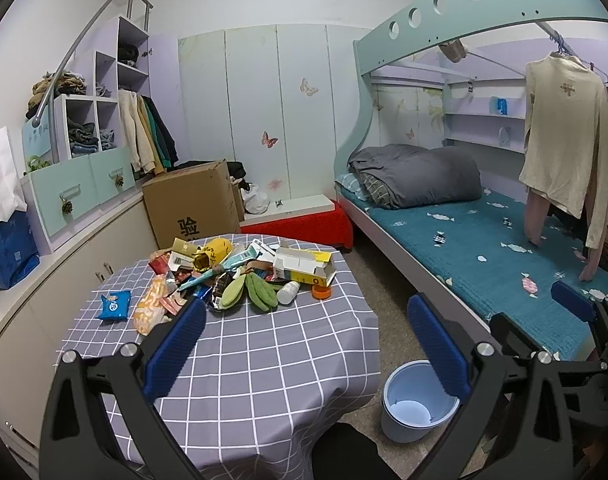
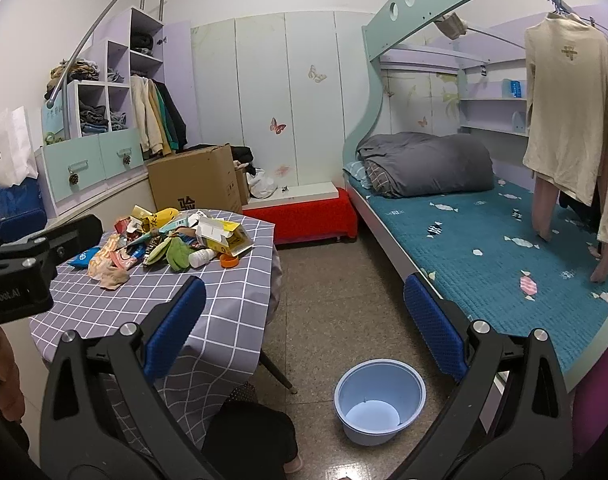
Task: Collect trash
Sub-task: 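Move both tools to the table and grasp the green glove with the right gripper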
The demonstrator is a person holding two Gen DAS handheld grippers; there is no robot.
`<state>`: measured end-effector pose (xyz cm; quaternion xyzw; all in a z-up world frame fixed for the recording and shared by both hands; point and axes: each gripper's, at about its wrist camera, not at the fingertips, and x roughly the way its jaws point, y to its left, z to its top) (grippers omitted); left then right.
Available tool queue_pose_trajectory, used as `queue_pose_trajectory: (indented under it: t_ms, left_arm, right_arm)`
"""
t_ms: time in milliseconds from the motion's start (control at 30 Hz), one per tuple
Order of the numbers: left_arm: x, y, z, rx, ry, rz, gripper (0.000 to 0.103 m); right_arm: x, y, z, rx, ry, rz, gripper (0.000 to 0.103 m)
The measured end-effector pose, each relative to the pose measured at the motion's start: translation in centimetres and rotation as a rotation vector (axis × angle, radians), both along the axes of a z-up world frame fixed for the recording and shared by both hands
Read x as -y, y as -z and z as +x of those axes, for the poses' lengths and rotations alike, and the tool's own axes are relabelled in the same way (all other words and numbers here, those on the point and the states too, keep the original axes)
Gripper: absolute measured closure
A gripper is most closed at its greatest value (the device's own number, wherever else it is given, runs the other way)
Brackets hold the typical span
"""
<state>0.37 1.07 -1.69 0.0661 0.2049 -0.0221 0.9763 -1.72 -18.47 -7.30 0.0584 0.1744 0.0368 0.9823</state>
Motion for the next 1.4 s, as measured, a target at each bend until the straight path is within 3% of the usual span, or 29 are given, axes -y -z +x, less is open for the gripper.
queue_pose_trajectory:
  t_ms: [500, 1000, 1167, 1200, 1267, 1400]
  left_arm:
    - [-2.9, 2.5, 2.6, -0.086, -0.031, -0.003, 0.004]
    - [-17.7, 6.9, 10.0, -0.302, -0.175, -0.186, 0.004]
    - [-20.6, 8.4, 11.5, -0.343, -0.196, -0.231, 0.005]
    - [-20.8, 8.7, 11.9, -0.351, -0.192, -0.231, 0.007]
    - [-21.0, 9.0, 12.7, -0.372, -0.187, -0.232, 0.021]
    - [-21.0, 10.0, 14.7, -0.414, -0.163, -0.239, 0.029]
  right_arm:
    - [-2.7, 1.6, 3.5, -0.090, 0.003, 0.012, 0.006]
    - [-10.4, 4.3, 11.8, -0.212, -0.137, 0.020, 0.006]
    - [-13.0, 4.9, 14.6, -0.243, -0.177, 0.011, 0.006]
    - [-13.4, 5.1, 15.1, -0.251, -0.183, 0.016, 0.006]
    - [-14.3, 5.3, 16.1, -0.268, -0.201, 0.025, 0.006]
    - [-15.8, 5.5, 17.6, -0.287, -0.225, 0.015, 0.006]
